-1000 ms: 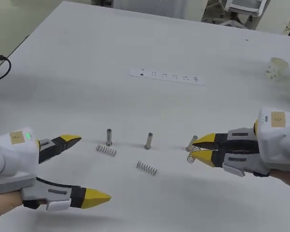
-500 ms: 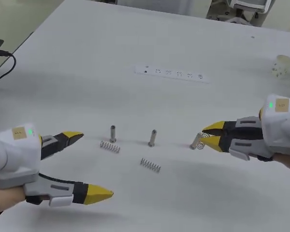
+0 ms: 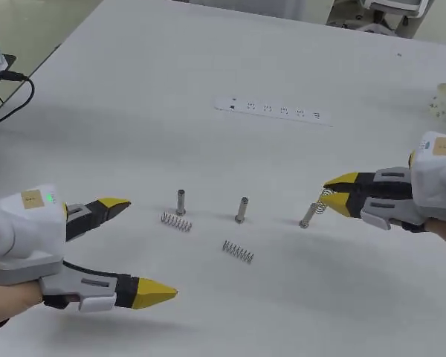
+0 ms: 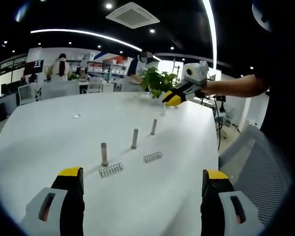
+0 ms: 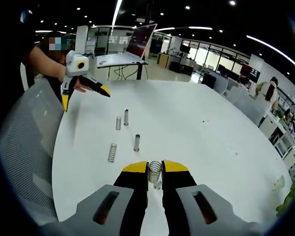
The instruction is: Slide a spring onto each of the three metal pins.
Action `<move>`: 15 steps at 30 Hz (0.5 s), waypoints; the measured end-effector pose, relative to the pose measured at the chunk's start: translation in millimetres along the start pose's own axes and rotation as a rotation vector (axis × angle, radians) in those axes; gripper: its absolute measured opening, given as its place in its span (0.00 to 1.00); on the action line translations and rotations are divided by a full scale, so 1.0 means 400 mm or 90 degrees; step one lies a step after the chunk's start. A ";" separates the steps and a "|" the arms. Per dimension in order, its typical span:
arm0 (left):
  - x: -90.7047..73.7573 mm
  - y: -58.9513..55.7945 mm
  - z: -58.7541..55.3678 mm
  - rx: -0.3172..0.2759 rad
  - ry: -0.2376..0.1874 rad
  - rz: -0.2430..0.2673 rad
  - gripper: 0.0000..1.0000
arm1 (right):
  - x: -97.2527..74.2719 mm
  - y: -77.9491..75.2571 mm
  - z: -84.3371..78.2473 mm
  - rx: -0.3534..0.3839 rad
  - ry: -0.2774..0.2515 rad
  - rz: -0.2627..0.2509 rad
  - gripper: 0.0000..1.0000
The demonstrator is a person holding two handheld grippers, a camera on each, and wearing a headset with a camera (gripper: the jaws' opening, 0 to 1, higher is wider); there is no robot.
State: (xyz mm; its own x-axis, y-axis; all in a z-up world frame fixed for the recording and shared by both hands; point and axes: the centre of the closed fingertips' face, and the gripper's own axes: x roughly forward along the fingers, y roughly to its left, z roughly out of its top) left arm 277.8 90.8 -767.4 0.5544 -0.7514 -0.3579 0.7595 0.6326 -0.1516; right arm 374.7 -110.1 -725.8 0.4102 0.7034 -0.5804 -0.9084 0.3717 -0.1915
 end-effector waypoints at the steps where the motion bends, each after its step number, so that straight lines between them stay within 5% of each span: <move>1: 0.000 0.000 -0.001 0.001 0.001 0.001 0.98 | 0.003 -0.012 -0.005 0.003 0.005 -0.010 0.07; 15: -0.008 0.008 -0.005 -0.002 0.002 0.008 0.98 | 0.021 -0.055 -0.019 0.047 0.006 -0.031 0.07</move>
State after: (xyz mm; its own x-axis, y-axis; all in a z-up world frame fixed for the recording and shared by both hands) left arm 277.8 95.6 -768.5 0.5624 -0.7429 -0.3630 0.7513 0.6425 -0.1507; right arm 397.3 -117.0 -732.6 0.4534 0.6776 -0.5791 -0.8785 0.4495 -0.1619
